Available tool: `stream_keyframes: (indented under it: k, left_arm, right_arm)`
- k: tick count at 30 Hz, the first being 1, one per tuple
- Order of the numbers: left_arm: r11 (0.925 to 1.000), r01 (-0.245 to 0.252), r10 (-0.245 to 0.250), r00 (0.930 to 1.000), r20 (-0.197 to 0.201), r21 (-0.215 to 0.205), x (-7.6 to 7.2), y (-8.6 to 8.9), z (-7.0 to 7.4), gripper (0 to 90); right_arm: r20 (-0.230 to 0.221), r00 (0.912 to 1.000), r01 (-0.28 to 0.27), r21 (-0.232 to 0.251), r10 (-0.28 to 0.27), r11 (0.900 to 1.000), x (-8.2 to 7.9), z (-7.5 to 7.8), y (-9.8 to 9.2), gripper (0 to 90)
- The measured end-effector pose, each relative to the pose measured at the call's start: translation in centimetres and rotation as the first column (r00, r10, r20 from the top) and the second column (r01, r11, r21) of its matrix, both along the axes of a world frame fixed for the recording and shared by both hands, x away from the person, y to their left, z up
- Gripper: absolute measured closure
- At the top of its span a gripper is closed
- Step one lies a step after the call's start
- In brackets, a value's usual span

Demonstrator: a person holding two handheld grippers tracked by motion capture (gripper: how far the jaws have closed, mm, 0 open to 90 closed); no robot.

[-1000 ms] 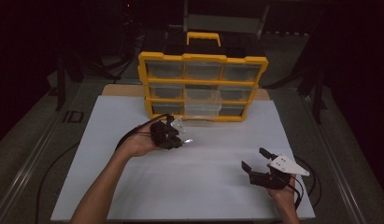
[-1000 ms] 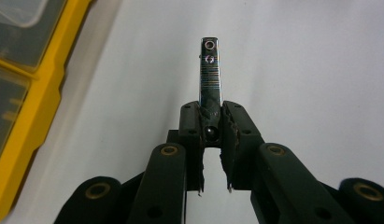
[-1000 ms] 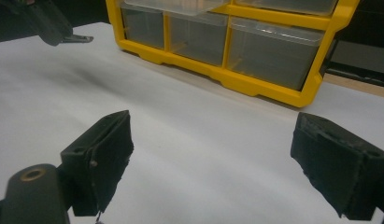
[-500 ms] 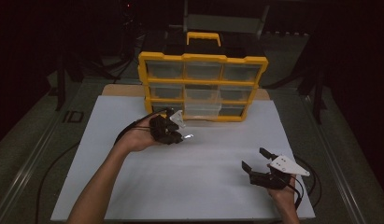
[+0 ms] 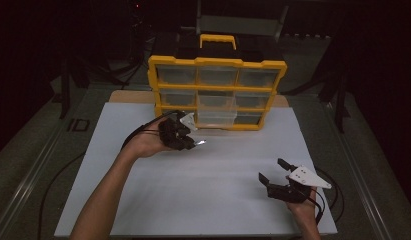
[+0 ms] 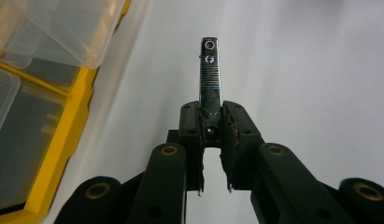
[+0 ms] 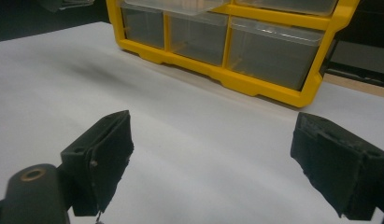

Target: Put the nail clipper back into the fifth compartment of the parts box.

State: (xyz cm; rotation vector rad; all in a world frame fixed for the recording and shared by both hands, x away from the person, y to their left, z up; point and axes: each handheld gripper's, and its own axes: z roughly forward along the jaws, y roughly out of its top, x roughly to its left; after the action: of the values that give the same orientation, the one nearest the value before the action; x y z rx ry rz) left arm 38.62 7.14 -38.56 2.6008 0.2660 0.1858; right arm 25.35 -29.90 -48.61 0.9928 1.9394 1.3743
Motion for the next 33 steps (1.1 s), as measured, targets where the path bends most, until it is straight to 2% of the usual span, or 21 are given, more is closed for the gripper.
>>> stream_keyframes:
  k: [21,33]
  left_arm:
    - [0.9995,0.002,-0.002,1.0,0.003,-0.032,0.7,0.3,1.8,79.9]
    - [0.9988,0.007,-0.007,0.9999,0.014,-0.049,1.0,0.3,3.6,80.0]
  right_arm:
    - [-0.001,1.0,0.0,0.001,0.0,1.0,0.0,0.0,0.0,12.4]
    - [-0.002,1.0,0.0,0.001,0.0,1.0,0.0,0.0,-0.1,12.5]
